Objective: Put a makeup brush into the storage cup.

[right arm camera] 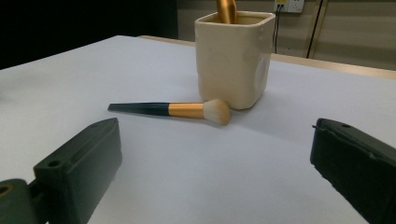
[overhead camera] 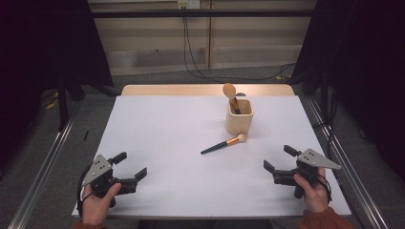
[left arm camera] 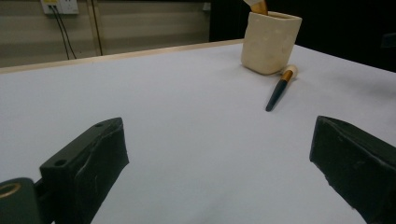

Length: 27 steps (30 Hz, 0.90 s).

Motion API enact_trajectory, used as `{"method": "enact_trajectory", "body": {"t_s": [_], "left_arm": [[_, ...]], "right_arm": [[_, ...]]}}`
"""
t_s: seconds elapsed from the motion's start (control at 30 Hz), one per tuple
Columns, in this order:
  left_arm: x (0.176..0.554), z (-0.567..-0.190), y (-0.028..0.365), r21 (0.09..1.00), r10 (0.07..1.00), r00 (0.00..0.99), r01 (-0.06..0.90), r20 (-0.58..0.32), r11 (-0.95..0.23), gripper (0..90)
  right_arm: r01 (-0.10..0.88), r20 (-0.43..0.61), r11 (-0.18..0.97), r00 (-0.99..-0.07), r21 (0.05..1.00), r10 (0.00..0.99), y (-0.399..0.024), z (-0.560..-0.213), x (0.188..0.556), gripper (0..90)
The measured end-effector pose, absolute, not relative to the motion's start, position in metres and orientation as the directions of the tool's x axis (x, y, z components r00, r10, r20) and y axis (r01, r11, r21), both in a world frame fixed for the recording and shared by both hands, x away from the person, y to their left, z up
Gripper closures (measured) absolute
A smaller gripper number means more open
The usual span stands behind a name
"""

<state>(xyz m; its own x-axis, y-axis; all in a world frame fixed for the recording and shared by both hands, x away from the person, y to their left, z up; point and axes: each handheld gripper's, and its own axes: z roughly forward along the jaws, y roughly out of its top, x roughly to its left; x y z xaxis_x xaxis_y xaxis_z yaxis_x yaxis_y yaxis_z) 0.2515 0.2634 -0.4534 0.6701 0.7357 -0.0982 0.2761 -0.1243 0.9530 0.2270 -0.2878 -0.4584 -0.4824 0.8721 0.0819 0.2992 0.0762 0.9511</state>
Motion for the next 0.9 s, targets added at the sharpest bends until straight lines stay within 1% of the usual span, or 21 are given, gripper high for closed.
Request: {"method": "enact_trajectory", "body": {"t_s": [0.17,0.6,0.73,0.9], "left_arm": [[0.252,-0.453,0.263,0.953,0.737,0.669,0.275,-0.093,-0.13,3.8],[0.252,-0.453,0.261,0.952,0.739,0.669,0.272,-0.082,-0.141,3.8],[0.253,-0.453,0.261,0.952,0.736,0.672,0.27,-0.081,-0.142,3.8],[0.253,-0.453,0.26,0.952,0.733,0.675,0.272,-0.085,-0.14,3.8]], "right_arm": [[0.303,0.083,0.079,-0.488,0.95,0.869,-0.285,-0.459,0.229,1.7],[0.268,0.06,0.101,-0.533,0.958,0.844,-0.278,-0.451,0.24,1.6],[0.282,0.078,0.093,-0.54,0.955,0.838,-0.275,-0.449,0.244,1.7],[0.273,0.081,0.085,-0.542,0.958,0.836,-0.273,-0.444,0.251,1.7]]}}
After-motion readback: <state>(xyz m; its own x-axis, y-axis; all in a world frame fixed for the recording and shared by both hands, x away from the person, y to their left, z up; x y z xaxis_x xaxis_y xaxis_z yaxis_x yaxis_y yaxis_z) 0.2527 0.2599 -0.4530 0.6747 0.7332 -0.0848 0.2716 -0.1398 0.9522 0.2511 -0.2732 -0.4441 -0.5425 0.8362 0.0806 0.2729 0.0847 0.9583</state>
